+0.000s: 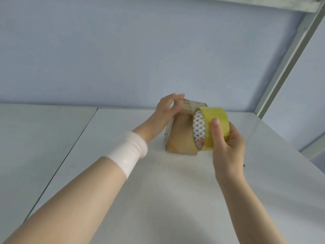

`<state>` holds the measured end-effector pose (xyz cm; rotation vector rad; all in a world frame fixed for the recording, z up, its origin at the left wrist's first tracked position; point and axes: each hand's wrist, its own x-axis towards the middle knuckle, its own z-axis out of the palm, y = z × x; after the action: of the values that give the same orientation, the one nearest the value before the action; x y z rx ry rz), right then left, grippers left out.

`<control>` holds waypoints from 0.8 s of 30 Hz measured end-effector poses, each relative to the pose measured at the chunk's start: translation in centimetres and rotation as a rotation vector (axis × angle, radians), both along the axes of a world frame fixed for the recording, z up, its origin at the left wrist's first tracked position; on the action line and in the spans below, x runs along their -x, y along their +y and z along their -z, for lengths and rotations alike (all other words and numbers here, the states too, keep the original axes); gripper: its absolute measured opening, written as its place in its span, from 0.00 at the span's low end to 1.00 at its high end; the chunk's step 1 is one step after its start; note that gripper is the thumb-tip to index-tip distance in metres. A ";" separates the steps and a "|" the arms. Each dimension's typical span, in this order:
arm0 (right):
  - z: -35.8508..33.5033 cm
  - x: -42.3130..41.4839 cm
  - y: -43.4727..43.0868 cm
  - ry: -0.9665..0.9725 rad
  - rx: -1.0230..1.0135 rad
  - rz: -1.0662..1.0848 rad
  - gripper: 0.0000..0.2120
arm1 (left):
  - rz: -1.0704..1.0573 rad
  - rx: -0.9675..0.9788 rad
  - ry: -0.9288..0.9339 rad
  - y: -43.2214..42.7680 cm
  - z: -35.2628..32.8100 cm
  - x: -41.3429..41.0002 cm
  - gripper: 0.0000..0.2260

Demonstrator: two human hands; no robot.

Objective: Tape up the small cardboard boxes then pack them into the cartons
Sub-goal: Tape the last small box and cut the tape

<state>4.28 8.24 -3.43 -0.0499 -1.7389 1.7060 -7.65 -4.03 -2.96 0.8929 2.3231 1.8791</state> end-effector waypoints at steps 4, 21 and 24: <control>-1.7 0.5 0.9 -0.041 -0.067 -0.001 0.15 | -0.030 0.001 0.057 -0.5 1.8 -0.9 0.27; -0.4 7.6 1.9 -0.315 -0.070 -0.202 0.18 | -0.218 -0.073 -0.497 2.1 2.8 1.6 0.15; -0.6 5.6 2.2 -0.287 -0.018 -0.234 0.13 | -0.222 -0.091 -0.501 2.3 3.1 1.9 0.14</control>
<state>-1.31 10.46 -2.88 -0.0895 -2.0360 1.9269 -9.57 -1.75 -6.08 0.1314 2.1015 2.0061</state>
